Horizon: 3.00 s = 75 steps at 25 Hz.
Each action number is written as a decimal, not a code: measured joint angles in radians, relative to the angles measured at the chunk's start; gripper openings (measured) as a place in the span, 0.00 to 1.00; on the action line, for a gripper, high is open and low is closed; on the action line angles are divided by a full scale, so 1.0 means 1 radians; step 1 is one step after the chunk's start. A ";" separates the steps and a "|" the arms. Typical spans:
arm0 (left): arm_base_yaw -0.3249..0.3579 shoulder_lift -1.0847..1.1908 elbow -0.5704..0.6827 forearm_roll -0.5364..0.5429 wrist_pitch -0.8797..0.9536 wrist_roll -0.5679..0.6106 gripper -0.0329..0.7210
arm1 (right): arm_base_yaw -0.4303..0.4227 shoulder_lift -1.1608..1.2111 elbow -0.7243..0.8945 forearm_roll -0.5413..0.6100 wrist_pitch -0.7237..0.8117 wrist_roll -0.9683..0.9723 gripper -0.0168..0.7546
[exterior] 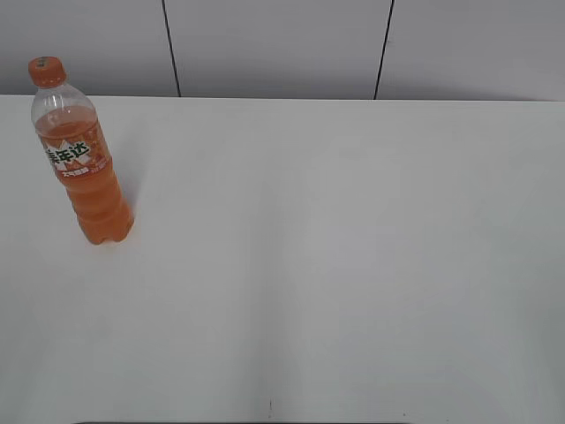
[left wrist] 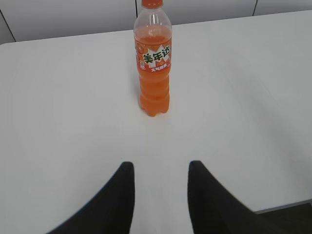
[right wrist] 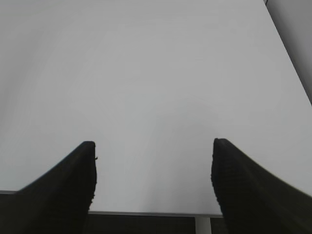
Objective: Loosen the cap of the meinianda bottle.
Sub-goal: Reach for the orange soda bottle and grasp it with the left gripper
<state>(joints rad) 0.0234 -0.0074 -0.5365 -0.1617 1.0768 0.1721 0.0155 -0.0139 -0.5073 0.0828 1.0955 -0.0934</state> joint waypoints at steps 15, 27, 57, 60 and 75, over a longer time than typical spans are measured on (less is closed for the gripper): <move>0.000 0.000 0.000 0.000 0.000 0.000 0.36 | 0.000 0.000 0.000 0.000 0.000 0.000 0.74; 0.000 0.000 0.000 0.000 0.000 0.000 0.36 | 0.000 0.000 0.000 0.000 0.000 0.000 0.74; 0.000 0.000 -0.004 0.113 -0.387 0.002 0.79 | 0.000 0.000 0.000 0.000 0.000 0.001 0.74; 0.000 0.000 0.046 0.123 -0.500 0.002 0.80 | 0.000 0.000 0.000 0.000 0.000 0.001 0.74; 0.000 0.007 0.211 0.122 -0.896 0.004 0.74 | 0.000 0.000 0.000 0.002 0.000 0.002 0.74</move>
<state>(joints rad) 0.0234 0.0000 -0.3254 -0.0393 0.1811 0.1760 0.0155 -0.0139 -0.5073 0.0847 1.0955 -0.0913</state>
